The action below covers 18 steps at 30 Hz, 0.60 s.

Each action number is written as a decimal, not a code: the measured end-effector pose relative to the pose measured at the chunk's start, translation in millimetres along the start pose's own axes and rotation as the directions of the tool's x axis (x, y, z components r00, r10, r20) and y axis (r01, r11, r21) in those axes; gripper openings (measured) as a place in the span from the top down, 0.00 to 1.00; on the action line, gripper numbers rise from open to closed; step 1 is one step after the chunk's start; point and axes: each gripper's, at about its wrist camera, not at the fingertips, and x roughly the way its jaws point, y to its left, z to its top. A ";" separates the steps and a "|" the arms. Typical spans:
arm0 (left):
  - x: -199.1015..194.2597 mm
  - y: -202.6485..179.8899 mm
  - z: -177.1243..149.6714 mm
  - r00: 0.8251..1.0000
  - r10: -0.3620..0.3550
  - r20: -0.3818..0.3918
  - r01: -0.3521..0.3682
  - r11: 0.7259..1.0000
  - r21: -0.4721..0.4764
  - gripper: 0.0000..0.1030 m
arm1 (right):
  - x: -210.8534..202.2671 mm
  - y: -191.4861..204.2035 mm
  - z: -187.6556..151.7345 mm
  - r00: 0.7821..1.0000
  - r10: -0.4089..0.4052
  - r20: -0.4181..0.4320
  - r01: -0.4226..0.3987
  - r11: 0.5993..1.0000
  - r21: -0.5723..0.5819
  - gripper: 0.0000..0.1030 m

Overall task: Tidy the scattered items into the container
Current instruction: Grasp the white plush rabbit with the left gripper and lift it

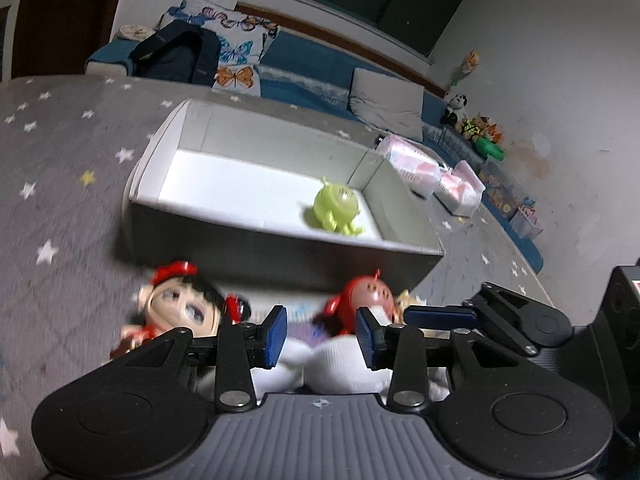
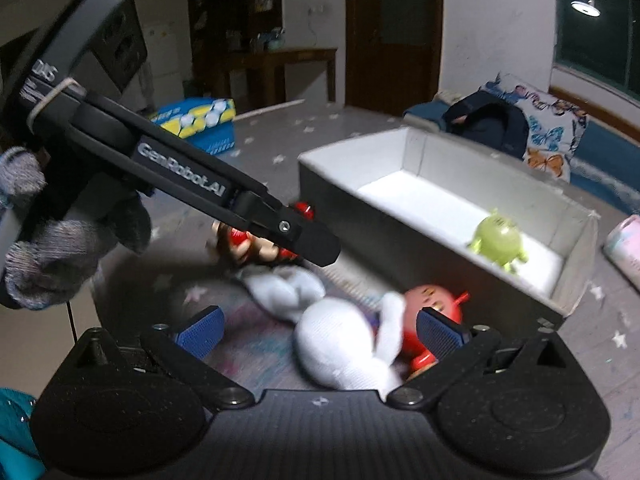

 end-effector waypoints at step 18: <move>-8.3 13.9 -30.5 0.989 -0.124 -0.075 0.107 0.975 -0.194 0.61 | 0.0 32.3 -26.4 0.995 0.060 -0.080 -0.061 0.998 -0.006 0.10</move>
